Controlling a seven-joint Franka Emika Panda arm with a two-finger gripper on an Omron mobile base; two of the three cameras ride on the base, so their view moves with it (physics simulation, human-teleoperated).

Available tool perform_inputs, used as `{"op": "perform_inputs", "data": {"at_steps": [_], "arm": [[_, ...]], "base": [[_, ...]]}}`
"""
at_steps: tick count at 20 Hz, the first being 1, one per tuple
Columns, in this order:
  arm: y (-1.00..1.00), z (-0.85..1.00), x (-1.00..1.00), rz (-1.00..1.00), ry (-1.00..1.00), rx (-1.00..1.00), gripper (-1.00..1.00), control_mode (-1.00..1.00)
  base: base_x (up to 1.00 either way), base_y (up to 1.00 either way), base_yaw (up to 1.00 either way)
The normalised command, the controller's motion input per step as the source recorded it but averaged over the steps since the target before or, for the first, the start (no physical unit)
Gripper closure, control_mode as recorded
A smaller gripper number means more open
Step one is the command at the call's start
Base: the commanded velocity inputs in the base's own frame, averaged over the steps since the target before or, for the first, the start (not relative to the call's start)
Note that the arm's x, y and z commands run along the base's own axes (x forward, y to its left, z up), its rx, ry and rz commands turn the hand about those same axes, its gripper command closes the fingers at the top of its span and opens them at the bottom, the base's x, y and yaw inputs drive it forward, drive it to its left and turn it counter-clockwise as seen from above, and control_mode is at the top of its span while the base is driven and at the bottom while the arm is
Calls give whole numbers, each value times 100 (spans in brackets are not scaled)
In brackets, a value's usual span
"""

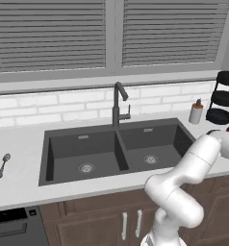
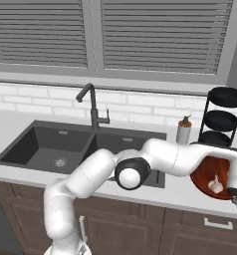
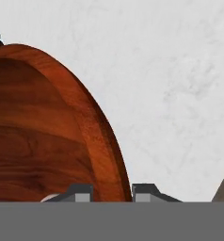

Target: Pick the garlic from the sink and place it in the bowl. Then pick the bowl and place it in the microwave. Then close the microwave door and press the start button.

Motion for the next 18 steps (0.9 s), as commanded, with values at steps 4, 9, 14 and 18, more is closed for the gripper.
{"op": "perform_inputs", "data": {"at_steps": [4,9,14,18], "arm": [[19,38,-14,0,-3,-8,100,-100],[83,9,-1,0,-1,-11,100,-100],[100,0,0,0,0,-9,100,-100],[46,-1,-71,3,-13,-1,100,-100]], "base": [[0,0,0],[0,0,0],[0,0,0],[0,0,0]]}}
